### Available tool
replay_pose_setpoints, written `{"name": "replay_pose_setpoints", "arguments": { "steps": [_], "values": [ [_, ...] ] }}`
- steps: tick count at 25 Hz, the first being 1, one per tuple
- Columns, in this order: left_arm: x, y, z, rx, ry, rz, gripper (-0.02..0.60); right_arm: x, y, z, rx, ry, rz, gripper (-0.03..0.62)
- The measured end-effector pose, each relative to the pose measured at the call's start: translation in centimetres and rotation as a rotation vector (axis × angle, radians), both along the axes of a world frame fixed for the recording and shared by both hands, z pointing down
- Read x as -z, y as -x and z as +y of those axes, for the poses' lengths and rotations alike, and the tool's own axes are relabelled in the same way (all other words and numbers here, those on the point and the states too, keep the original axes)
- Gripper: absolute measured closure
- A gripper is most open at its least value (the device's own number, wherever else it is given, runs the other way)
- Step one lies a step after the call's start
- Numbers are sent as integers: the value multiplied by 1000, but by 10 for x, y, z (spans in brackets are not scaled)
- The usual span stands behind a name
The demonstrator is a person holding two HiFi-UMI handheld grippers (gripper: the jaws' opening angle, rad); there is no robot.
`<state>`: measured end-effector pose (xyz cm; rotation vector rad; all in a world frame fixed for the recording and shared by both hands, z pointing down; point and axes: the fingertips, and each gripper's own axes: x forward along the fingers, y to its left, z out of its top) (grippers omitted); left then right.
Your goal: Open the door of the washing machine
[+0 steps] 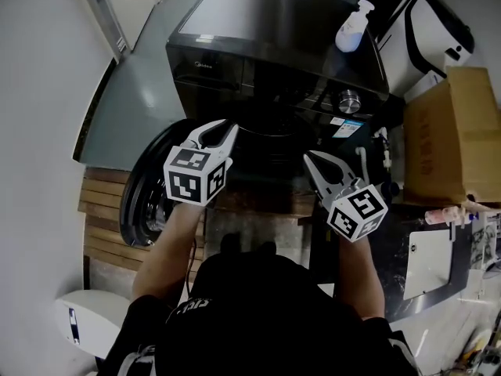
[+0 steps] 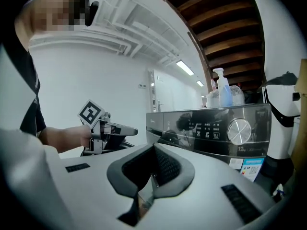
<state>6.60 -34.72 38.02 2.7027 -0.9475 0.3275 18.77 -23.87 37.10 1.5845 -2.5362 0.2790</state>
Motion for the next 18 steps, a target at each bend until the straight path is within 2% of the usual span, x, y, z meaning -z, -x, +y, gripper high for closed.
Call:
{"name": "replay_pose_setpoints", "arguments": {
  "steps": [6,11,15,18],
  "values": [
    [29,-17,8,-55,-84,13,530,14,-19,2,-9,-46,-5,600],
    [43,-27,17,-111,-57,75,572,25,-44,1,-86,-94,-13,602],
    [46,-28,18,-98,-100,40,572,30,-48,7,-64,-115,30,602],
    [46,-29,16,-83,-97,46,573,30,-51,8,-65,-122,58,603]
  ]
}}
